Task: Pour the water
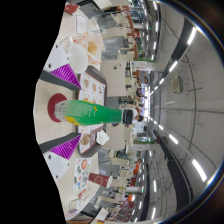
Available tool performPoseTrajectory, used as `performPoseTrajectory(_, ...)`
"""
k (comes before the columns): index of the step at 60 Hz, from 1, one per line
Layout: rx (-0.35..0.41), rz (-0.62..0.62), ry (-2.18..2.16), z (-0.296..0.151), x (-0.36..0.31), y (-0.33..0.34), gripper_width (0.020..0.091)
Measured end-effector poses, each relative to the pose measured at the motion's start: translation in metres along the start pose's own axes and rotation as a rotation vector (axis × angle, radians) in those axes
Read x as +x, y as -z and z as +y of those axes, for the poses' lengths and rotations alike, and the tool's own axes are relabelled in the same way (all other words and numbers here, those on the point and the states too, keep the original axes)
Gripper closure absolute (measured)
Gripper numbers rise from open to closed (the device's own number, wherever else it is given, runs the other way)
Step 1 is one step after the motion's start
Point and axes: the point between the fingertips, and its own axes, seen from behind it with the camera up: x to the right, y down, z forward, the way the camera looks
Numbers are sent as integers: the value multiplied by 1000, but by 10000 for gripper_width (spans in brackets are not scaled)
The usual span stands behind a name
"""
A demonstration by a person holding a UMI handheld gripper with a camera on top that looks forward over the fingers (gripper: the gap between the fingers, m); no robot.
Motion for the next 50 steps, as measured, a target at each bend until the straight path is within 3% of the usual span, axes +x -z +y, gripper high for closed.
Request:
performPoseTrajectory(29, 59, -25, 19, 33, 7, 271, 247)
performPoseTrajectory(41, 82, -20, 74, 47, 10, 331, 248)
performPoseTrajectory(50, 102, -32, 59, 48, 6, 340, 247)
